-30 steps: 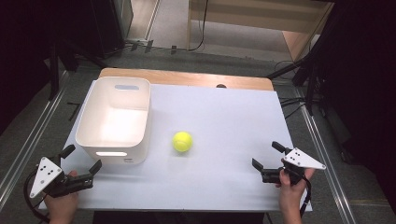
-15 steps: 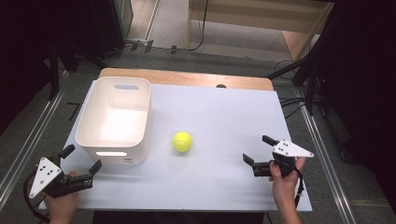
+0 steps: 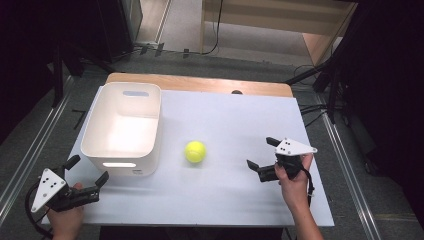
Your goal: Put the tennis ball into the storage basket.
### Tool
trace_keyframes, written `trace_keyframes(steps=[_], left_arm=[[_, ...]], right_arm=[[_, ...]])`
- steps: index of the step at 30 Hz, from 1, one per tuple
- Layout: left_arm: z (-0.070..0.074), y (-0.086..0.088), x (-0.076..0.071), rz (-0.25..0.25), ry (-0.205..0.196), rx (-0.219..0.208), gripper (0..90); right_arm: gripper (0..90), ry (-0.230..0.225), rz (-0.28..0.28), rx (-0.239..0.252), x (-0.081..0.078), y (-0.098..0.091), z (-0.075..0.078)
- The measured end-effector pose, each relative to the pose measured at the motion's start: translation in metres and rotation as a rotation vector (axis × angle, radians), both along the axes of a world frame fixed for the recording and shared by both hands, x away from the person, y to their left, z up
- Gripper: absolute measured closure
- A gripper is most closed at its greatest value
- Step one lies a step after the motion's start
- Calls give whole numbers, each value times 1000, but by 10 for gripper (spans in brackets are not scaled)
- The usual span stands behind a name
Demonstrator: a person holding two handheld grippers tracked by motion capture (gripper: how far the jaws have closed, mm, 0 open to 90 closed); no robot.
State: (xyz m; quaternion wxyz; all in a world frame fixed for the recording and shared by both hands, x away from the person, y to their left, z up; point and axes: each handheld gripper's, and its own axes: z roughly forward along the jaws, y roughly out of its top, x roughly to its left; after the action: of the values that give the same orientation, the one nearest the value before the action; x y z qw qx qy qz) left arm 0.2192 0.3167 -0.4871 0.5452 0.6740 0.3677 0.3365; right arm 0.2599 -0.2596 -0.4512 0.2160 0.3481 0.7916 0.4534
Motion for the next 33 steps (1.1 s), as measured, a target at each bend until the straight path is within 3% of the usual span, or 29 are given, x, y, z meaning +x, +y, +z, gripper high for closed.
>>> trace_keyframes(steps=[16, 33], left_arm=[[0, 0, 0, 0, -1, 0, 0], [0, 0, 0, -4, -1, 3, 0]], right_arm=[[0, 59, 82, -79, 20, 33, 5], [0, 169, 144, -164, 41, 67, 11]])
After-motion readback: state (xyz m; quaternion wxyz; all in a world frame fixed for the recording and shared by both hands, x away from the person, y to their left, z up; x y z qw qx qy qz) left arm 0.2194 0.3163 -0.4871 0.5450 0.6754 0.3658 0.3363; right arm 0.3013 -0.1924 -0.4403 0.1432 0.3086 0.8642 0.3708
